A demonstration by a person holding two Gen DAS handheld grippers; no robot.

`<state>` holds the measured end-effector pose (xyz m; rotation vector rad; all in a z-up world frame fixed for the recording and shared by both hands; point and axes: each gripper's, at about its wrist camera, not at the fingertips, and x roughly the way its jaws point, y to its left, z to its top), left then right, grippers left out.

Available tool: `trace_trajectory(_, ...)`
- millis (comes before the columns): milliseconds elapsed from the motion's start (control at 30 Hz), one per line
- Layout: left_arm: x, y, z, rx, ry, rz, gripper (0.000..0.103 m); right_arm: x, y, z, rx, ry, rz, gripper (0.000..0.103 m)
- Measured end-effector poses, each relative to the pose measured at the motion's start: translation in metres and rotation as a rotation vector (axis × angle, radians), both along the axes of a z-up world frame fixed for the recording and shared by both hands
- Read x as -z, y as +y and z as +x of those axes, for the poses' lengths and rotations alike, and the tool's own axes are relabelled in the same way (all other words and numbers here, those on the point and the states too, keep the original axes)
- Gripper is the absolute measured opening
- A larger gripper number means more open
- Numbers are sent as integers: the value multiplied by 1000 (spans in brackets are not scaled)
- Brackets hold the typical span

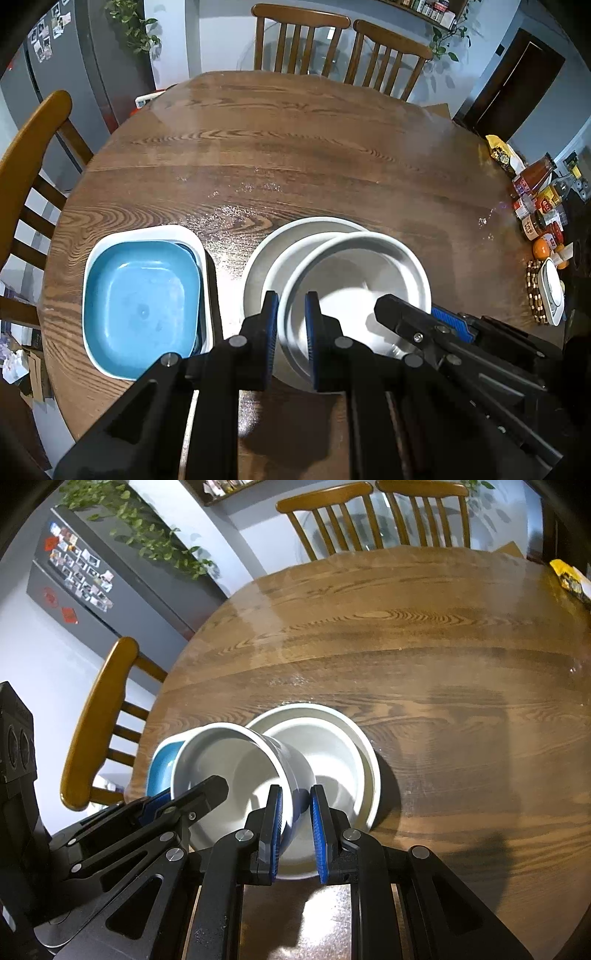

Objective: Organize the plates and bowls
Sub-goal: 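Lower the ramekin into the smaller white bowl with both grippers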

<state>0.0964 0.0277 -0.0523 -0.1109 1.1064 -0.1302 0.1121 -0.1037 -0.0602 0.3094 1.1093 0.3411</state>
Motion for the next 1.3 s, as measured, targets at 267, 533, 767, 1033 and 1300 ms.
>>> trace_trajectory(267,8,-5,10,13,20,3,10,8,-3,7,8,28,-2,19)
trace_trajectory(533,15,-8,16,20,37,6,10,14,-5,10,14,50,-2,19)
trace_trajectory(767,21,-7,19,24,53,4,10,20,-5,13,14,67,-5,19)
trace_trajectory(1033,24,-9,21,26,65,2,10,24,-5,15,15,79,-8,19)
trace_trajectory(1300,26,-11,23,28,69,5,10,25,-6,16,14,88,-8,19)
